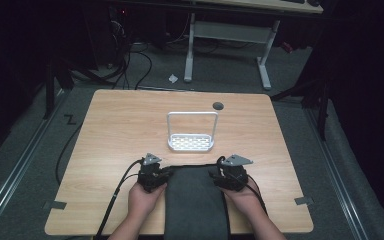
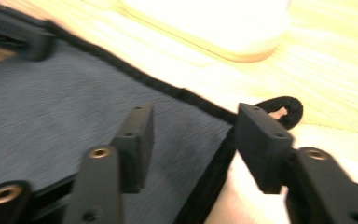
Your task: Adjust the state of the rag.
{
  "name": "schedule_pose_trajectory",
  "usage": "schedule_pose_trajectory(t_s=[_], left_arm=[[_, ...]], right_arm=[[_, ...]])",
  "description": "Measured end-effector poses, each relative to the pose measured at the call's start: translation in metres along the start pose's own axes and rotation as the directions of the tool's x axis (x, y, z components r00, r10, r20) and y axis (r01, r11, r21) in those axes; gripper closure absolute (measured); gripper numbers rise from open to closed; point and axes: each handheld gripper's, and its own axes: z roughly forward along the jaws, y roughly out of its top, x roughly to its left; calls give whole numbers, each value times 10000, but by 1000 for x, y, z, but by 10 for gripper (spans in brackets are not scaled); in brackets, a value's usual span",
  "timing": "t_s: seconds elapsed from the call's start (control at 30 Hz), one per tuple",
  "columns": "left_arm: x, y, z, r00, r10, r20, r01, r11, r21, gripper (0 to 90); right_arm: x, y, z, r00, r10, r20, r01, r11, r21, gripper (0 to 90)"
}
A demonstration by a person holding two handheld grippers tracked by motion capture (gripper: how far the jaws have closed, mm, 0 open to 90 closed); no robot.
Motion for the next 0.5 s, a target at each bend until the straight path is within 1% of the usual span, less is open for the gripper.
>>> schedule_pose_trajectory(t_s=[0.03,0.07,0.1,0.13,0.23,0.4,0.47,0.5], left_arm=[[1,0,0,10000,-28,36,28,10000,-2,778],[0,0,0,10000,-25,31,25,10000,-5,778],[0,0,0,10000,-6,0,6,10000,-5,778],[0,0,0,10000,9,-10,-9,10000,-13,778],[-1,-1,0,10000,20,-37,-21,10000,-15,777],[-1,-1,-1,10000,28,-24,-28,10000,-6,776],[-1,-1,-1,10000,42,-29,-42,10000,-8,776],[-1,-1,-1,10000,49,-31,-49,10000,-7,777]], right_arm=[[-1,0,5,10000,58,58,-59,9999,158,428],[-4,-1,9,10000,69,8,-69,9994,334,419],[-4,-2,13,9996,244,-124,-237,9984,513,409],[-4,-4,14,9993,327,-172,-318,9984,466,410],[-4,-5,12,9995,247,-197,-239,9989,403,445],[2,-7,10,9990,189,-412,-175,9993,329,640],[3,-7,9,9987,250,-454,-236,9992,318,684],[5,-8,9,9981,355,-510,-339,9989,312,711]])
